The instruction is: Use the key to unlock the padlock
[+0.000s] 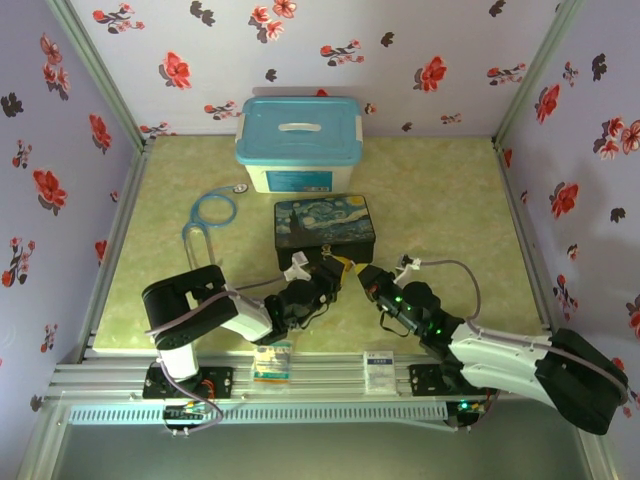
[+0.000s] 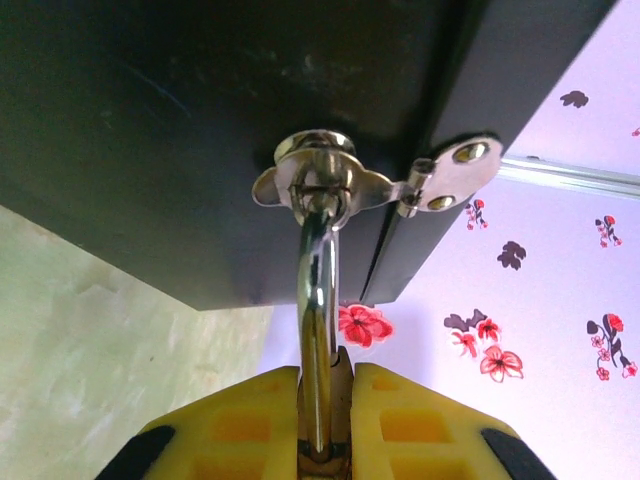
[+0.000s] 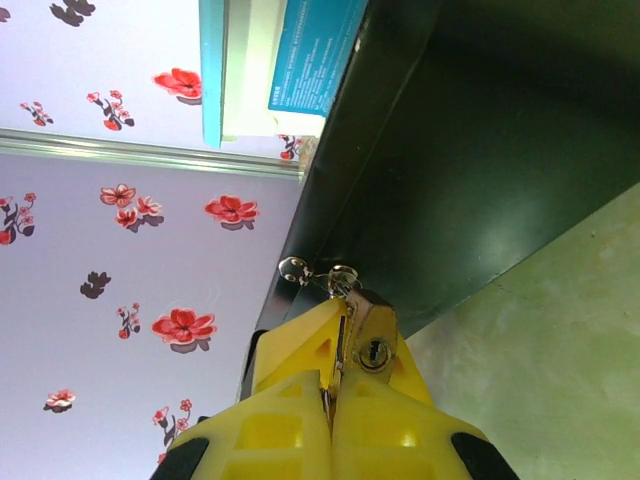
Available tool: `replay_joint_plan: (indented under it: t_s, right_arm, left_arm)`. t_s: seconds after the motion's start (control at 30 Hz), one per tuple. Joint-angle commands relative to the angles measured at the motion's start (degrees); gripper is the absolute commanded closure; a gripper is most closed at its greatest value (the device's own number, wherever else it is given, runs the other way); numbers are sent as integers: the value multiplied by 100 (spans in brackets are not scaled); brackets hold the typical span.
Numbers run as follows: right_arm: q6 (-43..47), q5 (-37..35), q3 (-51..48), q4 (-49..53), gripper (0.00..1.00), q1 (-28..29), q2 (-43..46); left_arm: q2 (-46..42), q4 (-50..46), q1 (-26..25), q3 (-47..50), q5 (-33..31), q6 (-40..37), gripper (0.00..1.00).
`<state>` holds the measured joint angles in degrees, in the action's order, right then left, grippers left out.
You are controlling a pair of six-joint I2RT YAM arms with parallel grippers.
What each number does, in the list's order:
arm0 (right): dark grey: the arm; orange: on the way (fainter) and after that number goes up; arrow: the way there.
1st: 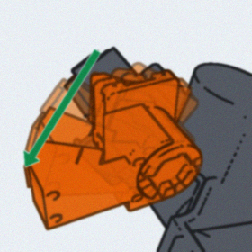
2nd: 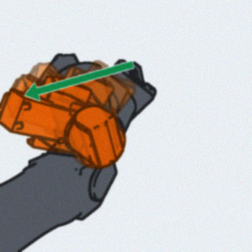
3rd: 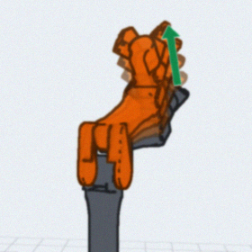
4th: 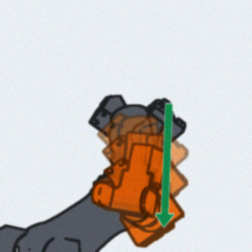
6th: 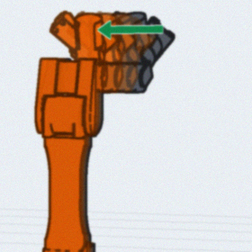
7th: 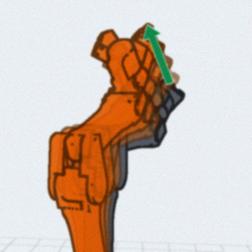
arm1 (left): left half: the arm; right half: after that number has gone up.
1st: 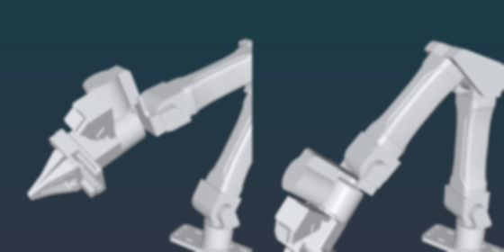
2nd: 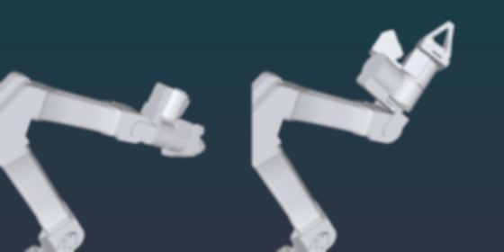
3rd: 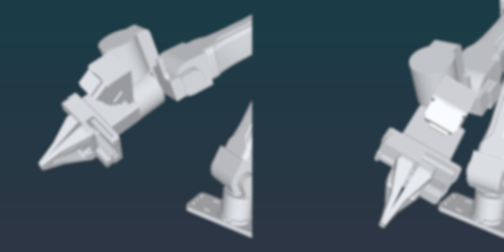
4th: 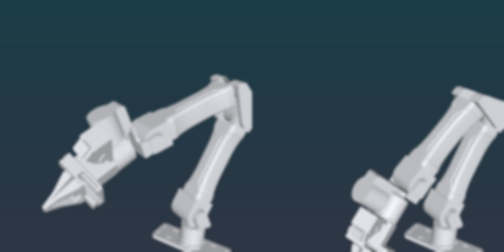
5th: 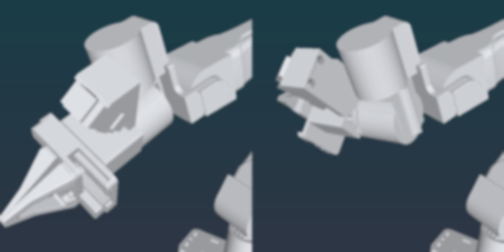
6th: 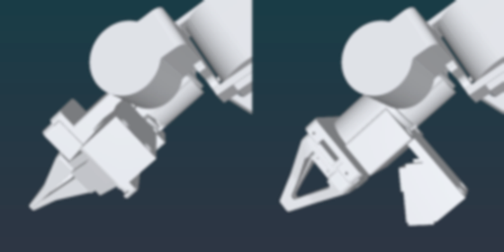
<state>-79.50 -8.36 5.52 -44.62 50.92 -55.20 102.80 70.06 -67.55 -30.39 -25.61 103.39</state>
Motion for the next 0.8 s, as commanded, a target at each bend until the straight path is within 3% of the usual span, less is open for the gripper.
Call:
replay_joint_plan:
  t_s: [0.0,0.27,0.6,0.77]
  right_arm:
    - [7,4,-83,-162,100,-18,-103]
    - [75,82,-264,123,100,-43,420]
    - [379,1206,-208,1478,100,-677,1503]
    - [262,1327,-252,1200,100,-789,1384]
  left_arm:
    - [-15,509,-4,-257,146,-13,100]
    - [-26,509,-6,-187,108,3,100]
    - [-41,516,46,-219,178,78,100]
    - [-34,517,49,-173,203,131,100]
